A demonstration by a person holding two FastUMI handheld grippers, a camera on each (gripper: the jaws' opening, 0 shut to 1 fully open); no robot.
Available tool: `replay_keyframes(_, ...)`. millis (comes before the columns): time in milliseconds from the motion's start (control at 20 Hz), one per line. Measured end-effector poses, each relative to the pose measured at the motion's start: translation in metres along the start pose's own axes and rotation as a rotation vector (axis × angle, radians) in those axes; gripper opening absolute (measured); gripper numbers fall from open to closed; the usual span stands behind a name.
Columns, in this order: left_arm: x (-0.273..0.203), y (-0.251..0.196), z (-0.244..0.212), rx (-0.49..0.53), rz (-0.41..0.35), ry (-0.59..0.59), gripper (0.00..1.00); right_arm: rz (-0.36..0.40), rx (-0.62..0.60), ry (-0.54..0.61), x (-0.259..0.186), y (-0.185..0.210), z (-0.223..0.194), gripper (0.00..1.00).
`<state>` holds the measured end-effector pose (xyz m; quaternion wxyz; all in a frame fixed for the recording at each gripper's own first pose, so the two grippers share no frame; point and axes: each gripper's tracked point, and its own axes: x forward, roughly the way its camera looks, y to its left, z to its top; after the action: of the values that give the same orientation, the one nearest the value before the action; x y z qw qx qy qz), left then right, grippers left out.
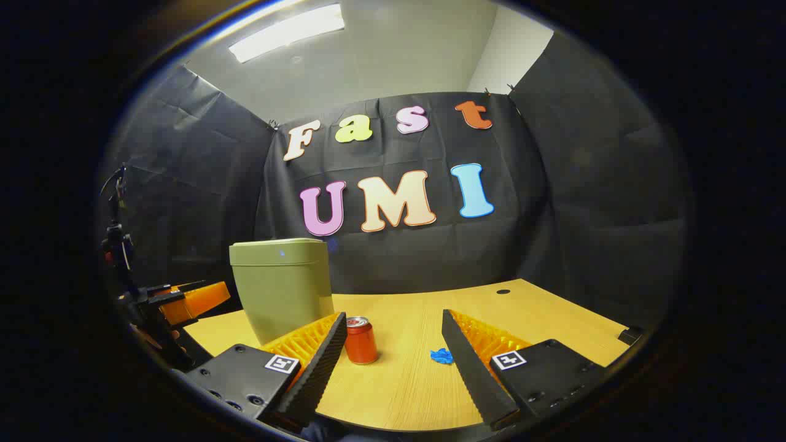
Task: Press the lid of the desktop garbage bin to open it, pick up the crumpled paper on the desktop and throw it into the bin, then pick up the pop can on the desktop and drop it into the bin, and finally close the garbage bin lid.
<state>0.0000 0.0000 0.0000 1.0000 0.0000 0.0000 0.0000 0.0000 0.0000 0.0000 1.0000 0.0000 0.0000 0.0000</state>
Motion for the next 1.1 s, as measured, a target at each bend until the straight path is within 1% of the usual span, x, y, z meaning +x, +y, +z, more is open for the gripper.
replay_keyframes(50, 0.001, 0.002, -0.001, 0.004, 0.005, 0.004, 0.95, -0.001, 0.004, -0.004, -0.001, 0.0, 0.003, 0.98)
replay_keyframes(100, 0.0, 0.004, 0.001, 0.006, 0.006, 0.004, 0.95, -0.003, 0.004, -0.009, -0.002, -0.002, 0.005, 0.98)
replay_keyframes(150, 0.001, 0.004, 0.001, 0.006, 0.008, 0.004, 0.97, -0.009, 0.0, -0.015, -0.002, -0.004, 0.007, 0.98)
replay_keyframes(200, 0.002, 0.005, 0.001, 0.005, 0.01, 0.006, 0.95, -0.014, -0.004, -0.019, -0.004, -0.005, 0.008, 0.98)
replay_keyframes(250, 0.002, 0.005, -0.001, 0.004, 0.011, 0.01, 0.95, -0.015, -0.008, -0.019, -0.004, -0.005, 0.008, 0.98)
replay_keyframes(350, 0.001, 0.004, -0.003, 0.004, 0.012, 0.015, 0.95, -0.009, -0.013, -0.006, -0.002, -0.002, 0.004, 0.98)
replay_keyframes(400, 0.001, 0.004, -0.003, 0.005, 0.011, 0.019, 0.97, -0.005, -0.014, 0.001, -0.002, -0.001, 0.002, 0.98)
replay_keyframes(450, 0.002, 0.004, -0.004, 0.007, 0.012, 0.022, 0.97, 0.0, -0.018, 0.006, -0.002, 0.002, 0.001, 0.98)
replay_keyframes(500, 0.002, 0.005, -0.003, 0.008, 0.012, 0.024, 0.95, 0.003, -0.023, 0.013, -0.003, 0.003, 0.0, 0.98)
replay_keyframes(550, 0.001, 0.005, -0.003, 0.01, 0.014, 0.023, 0.97, 0.003, -0.028, 0.018, -0.002, 0.004, -0.002, 0.98)
replay_keyframes(600, 0.001, 0.006, -0.002, 0.011, 0.016, 0.021, 0.95, 0.006, -0.033, 0.019, -0.004, 0.005, -0.002, 0.98)
replay_keyframes(650, 0.0, 0.006, -0.002, 0.012, 0.016, 0.018, 0.95, 0.008, -0.035, 0.019, -0.003, 0.007, -0.001, 1.0)
replay_keyframes(700, 0.001, 0.006, -0.001, 0.012, 0.016, 0.016, 0.97, 0.01, -0.037, 0.021, -0.004, 0.008, -0.001, 0.98)
replay_keyframes(750, 0.001, 0.007, 0.0, 0.012, 0.016, 0.014, 0.95, 0.012, -0.038, 0.023, -0.003, 0.008, -0.001, 0.98)
replay_keyframes(800, 0.0, 0.006, 0.001, 0.011, 0.017, 0.014, 0.95, 0.013, -0.037, 0.024, -0.004, 0.009, -0.002, 1.0)
replay_keyframes(850, 0.0, 0.006, 0.001, 0.008, 0.018, 0.011, 0.95, 0.013, -0.037, 0.025, -0.004, 0.009, -0.002, 0.98)
replay_keyframes(1050, 0.0, 0.006, -0.003, 0.002, 0.018, 0.022, 0.95, 0.007, -0.036, 0.024, -0.006, 0.006, 0.001, 0.98)
replay_keyframes(1100, 0.0, 0.006, -0.003, 0.001, 0.02, 0.023, 0.95, 0.006, -0.035, 0.026, -0.006, 0.006, 0.0, 1.0)
